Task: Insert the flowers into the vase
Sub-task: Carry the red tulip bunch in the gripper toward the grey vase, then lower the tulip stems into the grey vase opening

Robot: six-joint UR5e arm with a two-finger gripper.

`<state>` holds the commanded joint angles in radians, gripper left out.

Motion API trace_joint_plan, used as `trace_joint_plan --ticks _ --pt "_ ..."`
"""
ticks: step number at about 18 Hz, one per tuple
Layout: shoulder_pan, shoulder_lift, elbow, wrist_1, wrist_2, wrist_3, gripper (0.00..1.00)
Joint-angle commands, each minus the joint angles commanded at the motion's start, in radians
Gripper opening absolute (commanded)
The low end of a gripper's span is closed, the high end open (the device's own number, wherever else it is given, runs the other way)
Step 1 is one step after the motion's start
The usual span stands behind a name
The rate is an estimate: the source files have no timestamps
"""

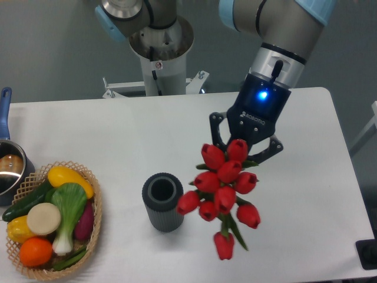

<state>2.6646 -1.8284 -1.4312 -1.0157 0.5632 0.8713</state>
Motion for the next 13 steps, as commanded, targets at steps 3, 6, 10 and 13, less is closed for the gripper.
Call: trace_joint_plan --ticks 3,6,10,13 --pt "-0.014 -0.020 -0.035 0.095 -0.096 0.000 0.00" --pt "-0.017 -0.051 -0.046 0.155 -0.195 -0.002 0.00" --pt "-0.038 -0.081 -0.041 0.183 -0.224 0.003 0.00" --pt "-0.045 -0.084 -0.044 0.183 -0.235 0.008 0.00"
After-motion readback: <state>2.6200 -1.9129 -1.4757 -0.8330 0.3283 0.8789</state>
